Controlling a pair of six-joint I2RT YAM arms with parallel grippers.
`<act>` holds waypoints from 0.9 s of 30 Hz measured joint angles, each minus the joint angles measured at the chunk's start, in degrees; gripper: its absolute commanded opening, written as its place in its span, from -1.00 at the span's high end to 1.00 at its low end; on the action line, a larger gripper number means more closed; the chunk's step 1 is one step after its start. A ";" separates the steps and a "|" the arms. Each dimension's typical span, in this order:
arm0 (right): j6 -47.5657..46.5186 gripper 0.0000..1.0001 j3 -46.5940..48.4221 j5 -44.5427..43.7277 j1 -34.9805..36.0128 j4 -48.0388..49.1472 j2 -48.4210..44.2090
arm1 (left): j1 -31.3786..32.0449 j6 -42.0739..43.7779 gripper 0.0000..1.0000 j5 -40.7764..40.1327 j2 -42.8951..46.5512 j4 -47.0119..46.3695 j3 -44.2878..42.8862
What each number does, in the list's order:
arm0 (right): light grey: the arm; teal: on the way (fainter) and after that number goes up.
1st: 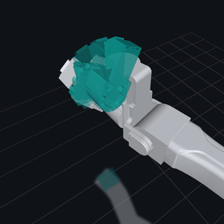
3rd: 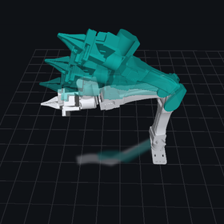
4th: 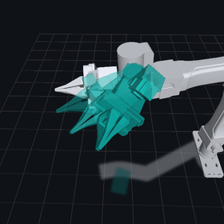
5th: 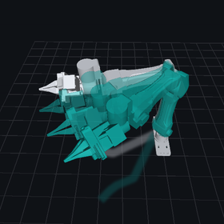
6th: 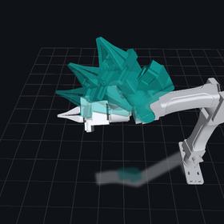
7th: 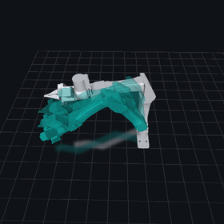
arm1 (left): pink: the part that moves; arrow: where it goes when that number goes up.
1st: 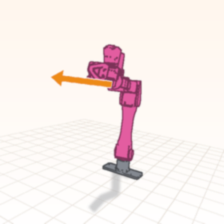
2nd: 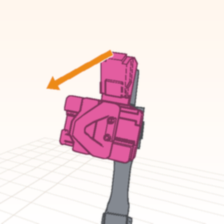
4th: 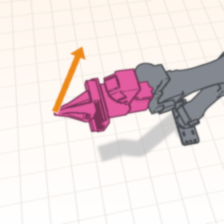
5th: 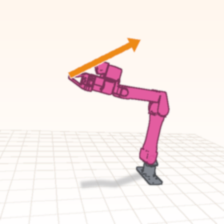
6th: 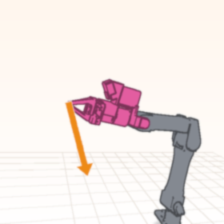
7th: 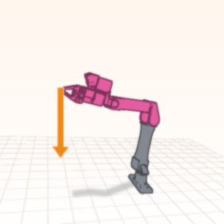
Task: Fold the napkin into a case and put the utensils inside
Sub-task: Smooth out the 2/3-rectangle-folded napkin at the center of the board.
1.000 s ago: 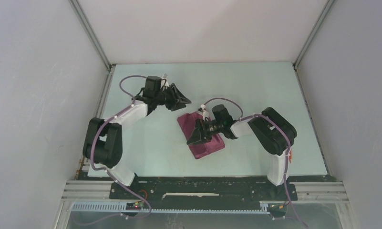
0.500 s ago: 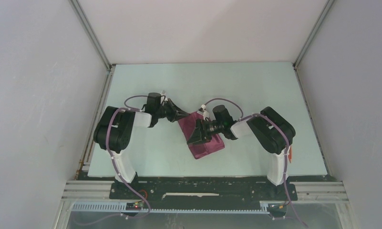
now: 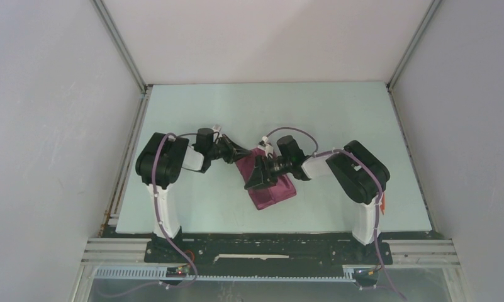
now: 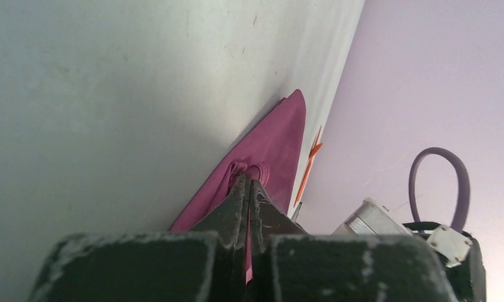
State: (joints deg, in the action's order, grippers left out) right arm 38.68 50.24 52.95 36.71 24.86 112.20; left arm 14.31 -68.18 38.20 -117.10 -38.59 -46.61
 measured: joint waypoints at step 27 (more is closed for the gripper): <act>-4.04 -0.62 20.59 3.17 0.85 -11.63 12.33 | -0.09 -0.61 1.00 1.49 -2.32 -3.72 0.00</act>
State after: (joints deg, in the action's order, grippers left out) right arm 34.63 70.83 56.12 37.56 13.23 124.53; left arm 14.22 -68.79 39.68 -119.42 -42.30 -46.61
